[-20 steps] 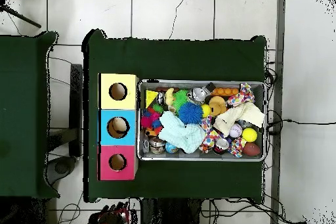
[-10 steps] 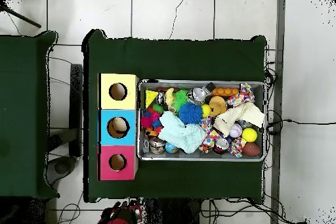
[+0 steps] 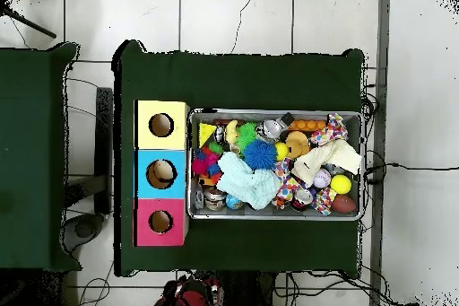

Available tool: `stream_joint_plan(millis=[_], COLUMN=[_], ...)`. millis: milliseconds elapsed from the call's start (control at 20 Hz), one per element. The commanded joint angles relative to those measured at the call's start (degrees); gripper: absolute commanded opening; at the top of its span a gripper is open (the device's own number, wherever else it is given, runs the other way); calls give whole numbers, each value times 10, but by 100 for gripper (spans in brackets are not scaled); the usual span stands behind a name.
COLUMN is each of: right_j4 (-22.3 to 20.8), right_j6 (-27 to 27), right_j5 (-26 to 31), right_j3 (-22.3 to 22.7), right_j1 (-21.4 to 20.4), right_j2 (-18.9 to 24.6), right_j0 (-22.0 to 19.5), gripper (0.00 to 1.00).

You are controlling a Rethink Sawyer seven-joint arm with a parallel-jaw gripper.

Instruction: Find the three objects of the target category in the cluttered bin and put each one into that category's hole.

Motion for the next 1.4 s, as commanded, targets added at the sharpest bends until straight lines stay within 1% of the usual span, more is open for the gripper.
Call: stream_joint_plan(millis=[50, 300, 350, 500, 550, 700, 750, 850, 1000, 1050, 1150, 1300, 1400], right_j4=[-24, -14, -9, -2, -7, -11, -13, -13, -19, -25, -31, -40, -42], right_j6=[27, 40, 47, 62, 67, 78, 81, 94, 118, 125, 130, 137, 146], right_j5=[51, 59, 61, 52, 39, 21, 15, 2, -32, -45, -54, -84, -108], right_j3=[-105, -120, -117, -117, -99, -79, -71, -47, 4, 28, 51, 78, 89], right_j1=[31, 52, 46, 47, 42, 37, 37, 31, 12, 4, -8, -5, 8], right_j2=[74, 94, 95, 87, 85, 84, 84, 83, 77, 75, 75, 70, 65], right_j0=[-40, -47, -41, -23, -33, -29, -38, -34, -30, -34, -40, -44, -40], gripper=[100, 100, 100, 100, 100, 100, 100, 100, 100, 100, 100, 100, 100])
